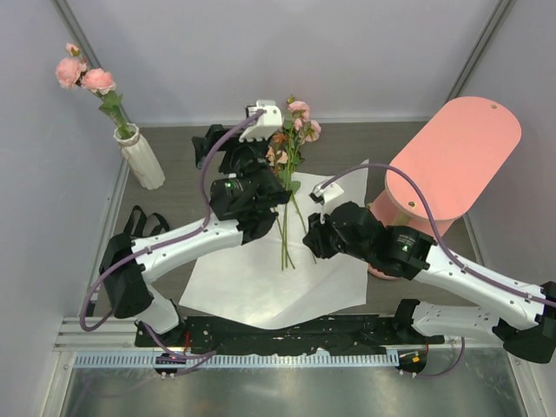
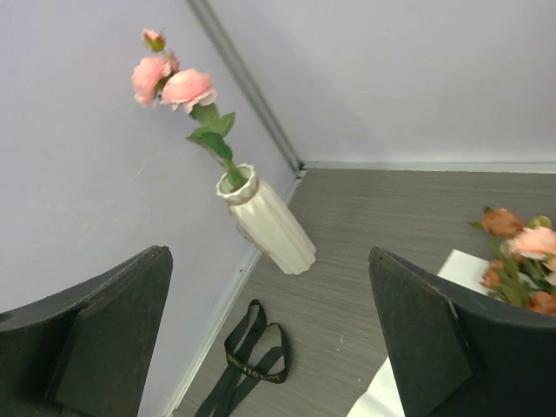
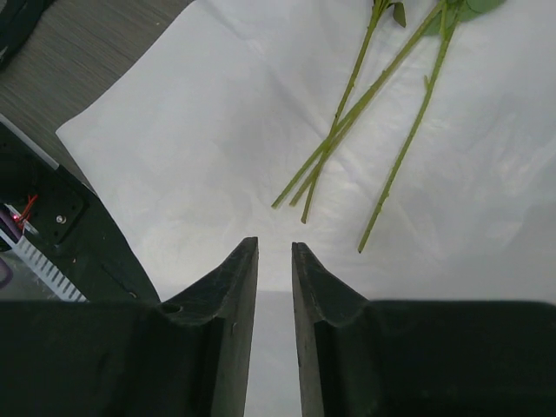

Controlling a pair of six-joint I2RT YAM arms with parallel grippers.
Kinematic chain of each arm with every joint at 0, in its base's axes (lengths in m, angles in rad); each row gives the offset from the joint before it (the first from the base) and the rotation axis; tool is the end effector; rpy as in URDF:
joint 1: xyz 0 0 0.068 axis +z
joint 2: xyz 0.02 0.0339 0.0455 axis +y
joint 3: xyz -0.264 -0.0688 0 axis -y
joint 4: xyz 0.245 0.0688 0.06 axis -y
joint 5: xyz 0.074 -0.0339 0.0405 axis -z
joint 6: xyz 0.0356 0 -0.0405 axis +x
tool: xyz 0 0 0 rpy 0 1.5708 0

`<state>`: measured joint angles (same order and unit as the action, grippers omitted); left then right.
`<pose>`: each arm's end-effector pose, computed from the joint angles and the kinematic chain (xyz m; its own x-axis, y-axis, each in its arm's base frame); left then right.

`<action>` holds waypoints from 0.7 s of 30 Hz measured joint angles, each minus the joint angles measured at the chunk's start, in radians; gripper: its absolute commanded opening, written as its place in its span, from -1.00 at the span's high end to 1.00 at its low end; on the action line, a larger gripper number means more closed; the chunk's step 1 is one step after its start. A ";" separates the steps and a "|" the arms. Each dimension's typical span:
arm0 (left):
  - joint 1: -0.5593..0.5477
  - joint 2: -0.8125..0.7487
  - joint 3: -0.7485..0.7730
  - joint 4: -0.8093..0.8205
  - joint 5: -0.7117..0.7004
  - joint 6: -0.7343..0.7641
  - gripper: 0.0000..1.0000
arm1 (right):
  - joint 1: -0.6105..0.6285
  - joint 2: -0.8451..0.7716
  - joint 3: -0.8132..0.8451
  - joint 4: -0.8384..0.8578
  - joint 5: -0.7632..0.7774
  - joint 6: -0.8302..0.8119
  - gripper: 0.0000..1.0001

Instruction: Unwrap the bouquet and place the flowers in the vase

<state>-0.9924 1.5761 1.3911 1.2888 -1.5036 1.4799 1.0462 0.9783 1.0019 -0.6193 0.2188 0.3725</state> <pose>0.1979 -0.2382 0.4596 -0.1443 0.3433 -0.9281 -0.5033 0.7821 0.3675 0.1099 0.1745 0.3372 -0.5365 -0.2178 -0.8153 -0.6009 0.7770 0.1878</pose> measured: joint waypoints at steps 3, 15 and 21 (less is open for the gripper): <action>-0.092 -0.022 0.002 0.000 0.000 0.060 -0.99 | 0.000 0.063 0.056 0.005 -0.003 0.007 0.28; -0.113 0.026 0.243 -0.069 -0.011 0.186 -0.99 | 0.000 0.314 0.185 0.070 0.001 0.034 0.09; 0.072 0.023 0.578 -1.209 0.247 -0.753 -0.99 | 0.000 0.368 0.191 0.074 0.018 0.029 0.05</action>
<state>-0.9199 1.5990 1.9690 0.0799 -1.2564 0.7269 1.0458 1.3464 1.1927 -0.5457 0.2363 0.4019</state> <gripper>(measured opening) 0.997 0.473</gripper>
